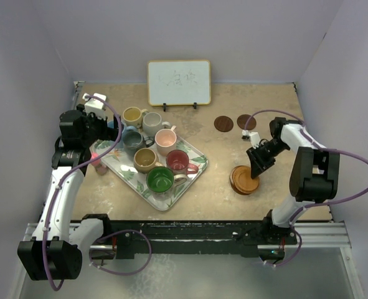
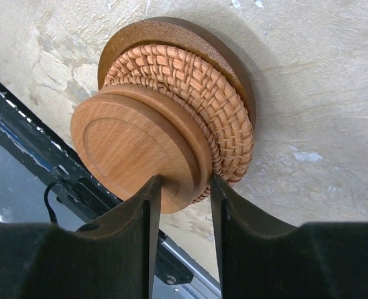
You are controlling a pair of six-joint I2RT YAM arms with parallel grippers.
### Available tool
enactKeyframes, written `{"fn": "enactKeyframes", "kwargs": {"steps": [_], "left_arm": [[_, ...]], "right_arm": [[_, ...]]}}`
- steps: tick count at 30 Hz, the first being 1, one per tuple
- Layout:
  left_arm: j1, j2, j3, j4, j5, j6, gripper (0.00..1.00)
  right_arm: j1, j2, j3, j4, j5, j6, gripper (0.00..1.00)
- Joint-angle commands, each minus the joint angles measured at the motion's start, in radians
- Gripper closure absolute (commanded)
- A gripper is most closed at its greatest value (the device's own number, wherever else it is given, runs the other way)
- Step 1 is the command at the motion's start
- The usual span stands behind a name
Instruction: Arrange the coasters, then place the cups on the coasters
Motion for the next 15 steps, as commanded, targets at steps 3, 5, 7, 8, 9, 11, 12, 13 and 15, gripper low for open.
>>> {"fn": "enactKeyframes", "kwargs": {"steps": [3, 5, 7, 8, 9, 11, 12, 13, 15], "left_arm": [[0.006, -0.022, 0.012, 0.045, 0.013, 0.0, 0.02], [0.006, -0.024, 0.011, 0.046, 0.013, 0.0, 0.02], [0.006, -0.026, 0.01, 0.046, 0.013, 0.0, 0.02], [0.006, -0.027, 0.01, 0.047, 0.013, 0.0, 0.02], [0.006, -0.028, 0.01, 0.046, 0.012, -0.001, 0.02], [0.006, -0.029, 0.007, 0.047, 0.011, -0.001, 0.02], [0.006, -0.031, 0.008, 0.046, 0.011, -0.001, 0.01], [0.006, -0.031, 0.008, 0.045, 0.011, -0.001, 0.02], [0.006, -0.033, 0.007, 0.044, 0.01, -0.001, 0.02]], "right_arm": [[-0.056, 0.007, 0.022, -0.006, 0.022, -0.018, 0.69], [-0.075, 0.016, 0.039, -0.013, 0.014, -0.021, 0.72], [-0.094, 0.025, 0.053, -0.018, 0.01, -0.023, 0.76], [-0.103, 0.032, 0.06, -0.021, 0.004, -0.024, 0.78], [-0.114, 0.039, 0.071, -0.024, -0.002, -0.026, 0.8], [-0.134, 0.058, 0.089, -0.034, -0.019, -0.028, 0.85], [-0.143, 0.068, 0.097, -0.038, -0.028, -0.027, 0.87], [-0.154, 0.081, 0.104, -0.041, -0.038, -0.028, 0.9], [-0.179, 0.102, 0.12, -0.045, -0.062, -0.023, 0.95]]}}
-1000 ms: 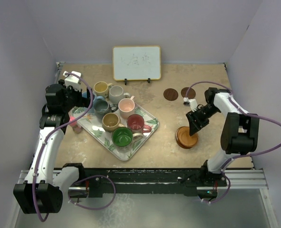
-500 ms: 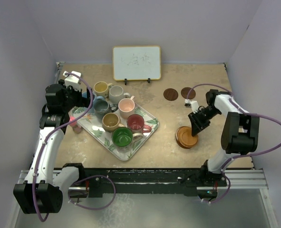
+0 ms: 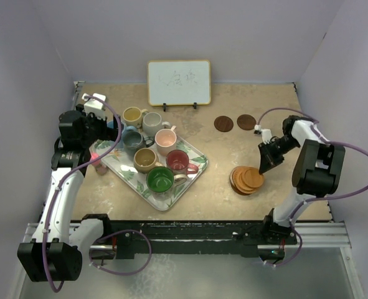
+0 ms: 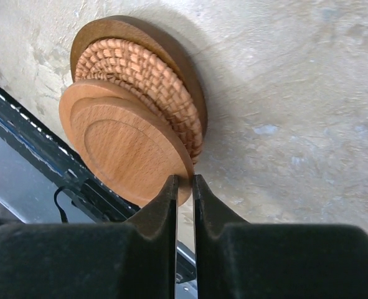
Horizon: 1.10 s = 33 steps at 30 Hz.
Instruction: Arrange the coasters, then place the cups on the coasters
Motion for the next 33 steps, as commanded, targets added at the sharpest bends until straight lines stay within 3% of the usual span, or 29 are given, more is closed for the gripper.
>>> {"fn": "enactKeyframes", "kwargs": {"steps": [1, 11, 16, 19, 26, 33], "left_arm": [[0.006, -0.025, 0.008, 0.043, 0.01, 0.0, 0.02], [0.006, -0.026, 0.012, 0.043, 0.009, -0.001, 0.02], [0.006, -0.025, 0.012, 0.042, 0.008, -0.002, 0.02], [0.006, -0.025, 0.014, 0.045, 0.01, -0.005, 0.01], [0.006, -0.023, 0.019, 0.049, 0.015, -0.014, 0.02], [0.006, -0.02, 0.01, 0.072, 0.022, -0.02, 0.02]], "right_arm": [[-0.049, 0.047, 0.056, -0.001, -0.043, -0.02, 0.97], [-0.108, 0.109, 0.124, -0.012, -0.116, 0.051, 1.0], [-0.135, 0.078, 0.135, 0.027, -0.066, 0.101, 1.0], [-0.143, 0.027, 0.116, 0.068, 0.004, 0.123, 0.94], [-0.158, -0.12, 0.034, 0.14, 0.208, 0.129, 0.62], [-0.186, -0.161, -0.04, 0.156, 0.315, 0.061, 0.11]]}}
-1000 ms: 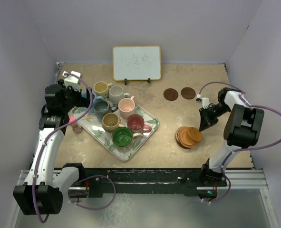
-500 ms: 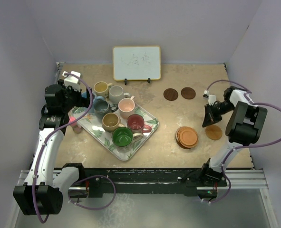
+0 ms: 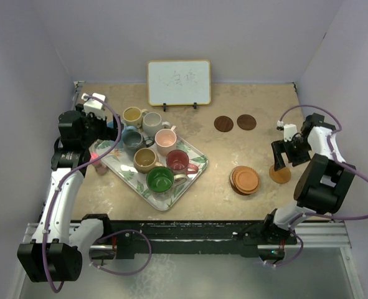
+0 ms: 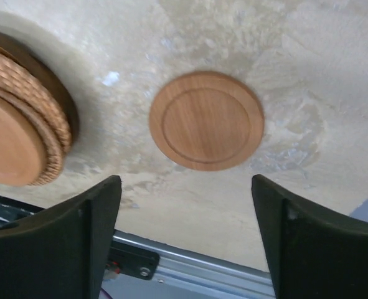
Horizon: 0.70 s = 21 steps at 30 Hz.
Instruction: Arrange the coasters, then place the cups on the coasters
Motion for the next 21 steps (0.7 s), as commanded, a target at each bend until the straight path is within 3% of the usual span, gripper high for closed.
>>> {"fn": "enactKeyframes", "kwargs": {"steps": [1, 3, 21], "left_arm": [[0.006, -0.015, 0.006, 0.073, 0.021, -0.013, 0.02], [0.006, -0.016, -0.004, 0.081, 0.024, -0.018, 0.01], [0.006, -0.024, -0.023, 0.081, 0.009, -0.02, 0.01]], "right_arm": [[-0.016, -0.002, -0.044, 0.01, 0.094, -0.054, 0.05], [-0.017, 0.018, -0.053, 0.013, 0.094, -0.062, 0.0], [0.015, 0.125, -0.133, 0.178, 0.13, -0.092, 0.0]]}}
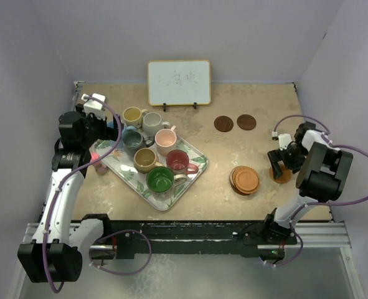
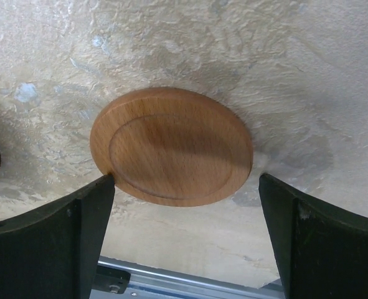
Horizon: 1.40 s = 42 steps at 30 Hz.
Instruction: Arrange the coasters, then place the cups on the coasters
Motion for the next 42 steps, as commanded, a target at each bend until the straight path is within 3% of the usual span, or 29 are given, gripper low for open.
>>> {"fn": "enactKeyframes", "kwargs": {"steps": [1, 9, 15, 23, 27, 28, 42], "left_arm": [[0.006, -0.019, -0.006, 0.045, 0.006, -0.017, 0.02], [0.006, -0.02, -0.014, 0.053, 0.004, -0.019, 0.02], [0.006, -0.023, -0.016, 0.051, -0.005, -0.013, 0.02], [0.006, -0.016, -0.021, 0.062, -0.006, -0.011, 0.02], [0.006, -0.014, -0.02, 0.062, -0.012, -0.005, 0.02], [0.006, -0.014, -0.02, 0.061, -0.012, -0.003, 0.02], [0.007, -0.014, -0.032, 0.08, -0.006, -0.014, 0.02]], "right_arm": [[0.027, -0.009, -0.031, 0.027, 0.009, -0.028, 0.01], [0.114, 0.013, -0.042, 0.068, 0.021, -0.023, 0.11], [0.186, 0.054, 0.012, 0.088, 0.057, -0.006, 0.3], [0.268, 0.169, 0.167, 0.061, 0.038, 0.034, 0.31], [0.312, 0.21, 0.211, 0.06, 0.042, 0.047, 0.51], [0.317, 0.215, 0.222, 0.06, 0.044, 0.051, 0.52], [0.316, 0.062, 0.235, 0.015, -0.035, 0.141, 0.33]]}}
